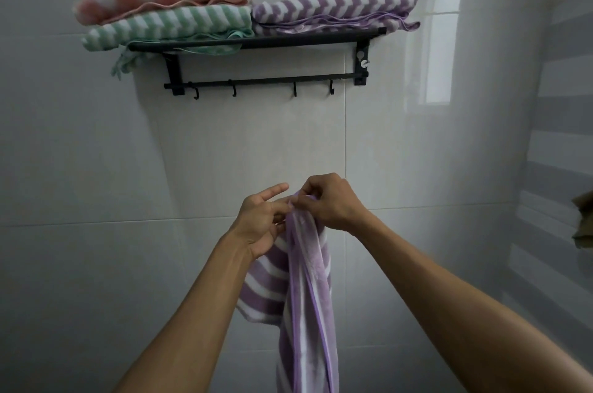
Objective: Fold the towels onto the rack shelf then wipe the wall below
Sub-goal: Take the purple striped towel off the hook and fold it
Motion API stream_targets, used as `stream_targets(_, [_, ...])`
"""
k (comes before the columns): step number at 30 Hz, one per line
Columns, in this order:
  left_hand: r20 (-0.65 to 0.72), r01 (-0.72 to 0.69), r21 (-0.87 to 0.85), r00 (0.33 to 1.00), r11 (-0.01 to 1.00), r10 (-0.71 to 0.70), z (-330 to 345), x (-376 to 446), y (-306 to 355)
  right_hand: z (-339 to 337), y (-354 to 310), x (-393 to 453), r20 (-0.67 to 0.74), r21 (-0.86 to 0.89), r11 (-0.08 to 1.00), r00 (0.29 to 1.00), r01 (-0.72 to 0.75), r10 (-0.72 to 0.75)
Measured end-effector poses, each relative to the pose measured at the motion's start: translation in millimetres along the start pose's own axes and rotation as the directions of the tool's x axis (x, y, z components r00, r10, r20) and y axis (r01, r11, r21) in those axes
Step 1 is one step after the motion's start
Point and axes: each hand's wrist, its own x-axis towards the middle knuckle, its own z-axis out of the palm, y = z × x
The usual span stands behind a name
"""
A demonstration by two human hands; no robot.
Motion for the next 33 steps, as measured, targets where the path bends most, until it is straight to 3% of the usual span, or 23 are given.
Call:
stream_targets(6, [-0.033,-0.140,0.357,0.986,0.923,0.163,7,0,-1,-7,-2,2,0.021,0.041,0.999,1.000,0.005,-0.006])
stream_targets(9, [-0.007,-0.201,0.435,0.974,0.878,0.226,5,3,8,-15,3,1,0.069,0.061,0.996,0.996,0.058,-0.062])
stream_targets(13, [0.032,-0.275,0.564,0.949,0.779,0.312,-1,9,27,-24,12,-4,0.345,0.062,0.998,0.939,-0.005,-0.017])
stream_targets(16, [0.033,-0.307,0.614,0.931,0.728,0.365,-9,13,39,-24,18,-10,0.531,-0.048,0.995,0.842,-0.086,0.099])
stream_targets(20, [-0.009,-0.293,0.683,0.913,0.670,0.408,-34,19,48,-29,25,-14,0.603,-0.394,0.918,0.744,-0.037,0.288])
stream_targets(23, [-0.067,-0.248,0.734,0.900,0.632,0.431,-57,21,49,-45,27,-9,0.514,-0.711,0.701,0.722,0.057,0.463])
stream_targets(26, [-0.144,-0.203,0.769,0.869,0.606,0.473,-81,23,48,-68,35,-1,0.344,-0.840,0.543,0.761,-0.013,0.550])
stream_targets(31, [-0.232,-0.146,0.820,0.798,0.553,0.556,-103,21,48,-95,48,6,0.195,-0.846,0.520,0.836,-0.121,0.512])
stream_targets(33, [-0.254,-0.132,0.835,0.770,0.535,0.586,-105,22,50,-98,53,10,0.142,-0.803,0.575,0.886,-0.158,0.442])
